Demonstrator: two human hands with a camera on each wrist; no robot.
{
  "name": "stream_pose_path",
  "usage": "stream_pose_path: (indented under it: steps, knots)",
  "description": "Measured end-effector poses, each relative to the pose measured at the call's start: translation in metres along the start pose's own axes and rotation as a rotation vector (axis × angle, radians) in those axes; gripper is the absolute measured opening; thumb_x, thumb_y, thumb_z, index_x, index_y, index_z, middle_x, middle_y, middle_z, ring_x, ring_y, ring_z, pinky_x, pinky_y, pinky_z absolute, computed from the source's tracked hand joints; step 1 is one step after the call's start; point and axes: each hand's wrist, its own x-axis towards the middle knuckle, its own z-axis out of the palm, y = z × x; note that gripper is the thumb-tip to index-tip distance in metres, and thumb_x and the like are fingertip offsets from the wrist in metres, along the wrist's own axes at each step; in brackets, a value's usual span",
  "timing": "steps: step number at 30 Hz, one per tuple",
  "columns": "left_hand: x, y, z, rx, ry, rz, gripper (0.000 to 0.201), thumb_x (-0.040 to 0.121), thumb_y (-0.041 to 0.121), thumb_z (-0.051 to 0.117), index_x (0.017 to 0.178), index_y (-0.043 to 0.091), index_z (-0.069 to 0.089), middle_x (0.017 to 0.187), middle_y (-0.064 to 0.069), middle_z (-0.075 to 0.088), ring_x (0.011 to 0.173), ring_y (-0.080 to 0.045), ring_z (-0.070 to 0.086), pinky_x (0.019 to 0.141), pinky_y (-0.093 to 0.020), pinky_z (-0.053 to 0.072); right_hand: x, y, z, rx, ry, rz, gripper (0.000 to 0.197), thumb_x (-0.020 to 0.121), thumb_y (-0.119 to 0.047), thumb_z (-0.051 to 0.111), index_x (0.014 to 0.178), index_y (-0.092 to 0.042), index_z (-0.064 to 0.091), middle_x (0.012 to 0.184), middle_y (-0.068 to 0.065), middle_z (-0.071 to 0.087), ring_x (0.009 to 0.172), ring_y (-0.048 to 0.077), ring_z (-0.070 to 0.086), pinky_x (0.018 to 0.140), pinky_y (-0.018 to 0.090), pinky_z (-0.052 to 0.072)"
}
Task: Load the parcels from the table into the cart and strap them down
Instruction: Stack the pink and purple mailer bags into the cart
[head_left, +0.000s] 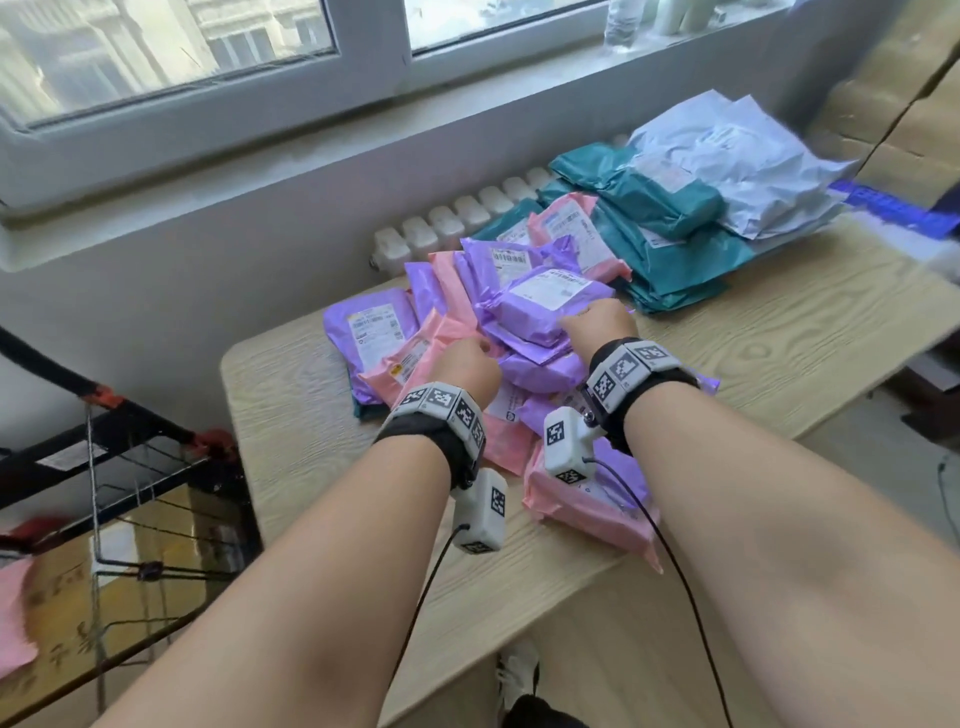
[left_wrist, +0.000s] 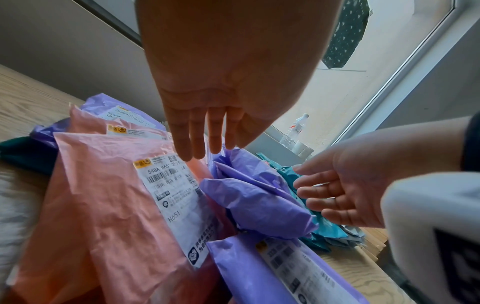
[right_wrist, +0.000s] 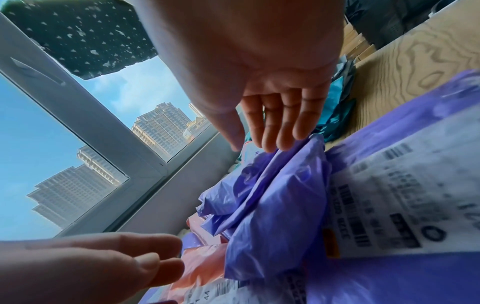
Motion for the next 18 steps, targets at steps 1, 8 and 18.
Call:
stream_pose_path:
  steps: [1,8,18]
  knots:
    - [0.005,0.000,0.001,0.014,-0.006,-0.006,0.044,0.092,0.009,0.042,0.133,0.018,0.055,0.132,-0.007,0.058,0.117,-0.024,0.057,0.094,-0.027,0.041,0.006,-0.001,0.002,-0.005,-0.022,0.022,0.039,0.089,-0.027,0.057,0.119,-0.004,0.063,0.121,0.016,0.063,0.113,0.030,0.060,0.086,0.029,0.047]
    - [0.021,-0.013,0.006,0.021,0.010,-0.081,0.044,0.092,0.011,0.043,0.134,0.019,0.053,0.135,-0.006,0.056,0.122,-0.024,0.054,0.097,-0.029,0.041,0.031,-0.008,0.016,-0.052,-0.030,0.112,0.038,0.090,-0.027,0.058,0.119,-0.004,0.057,0.113,0.011,0.063,0.110,0.029,0.059,0.079,0.031,0.043]
    - [0.018,-0.037,-0.018,-0.037,0.090,-0.157,0.044,0.091,0.005,0.041,0.130,0.017,0.056,0.137,-0.006,0.054,0.122,-0.024,0.053,0.097,-0.030,0.040,0.021,-0.024,0.019,0.008,0.065,-0.116,0.018,0.087,-0.005,0.045,0.090,-0.007,0.062,0.092,0.015,0.061,0.094,0.032,0.058,0.072,0.029,0.038]
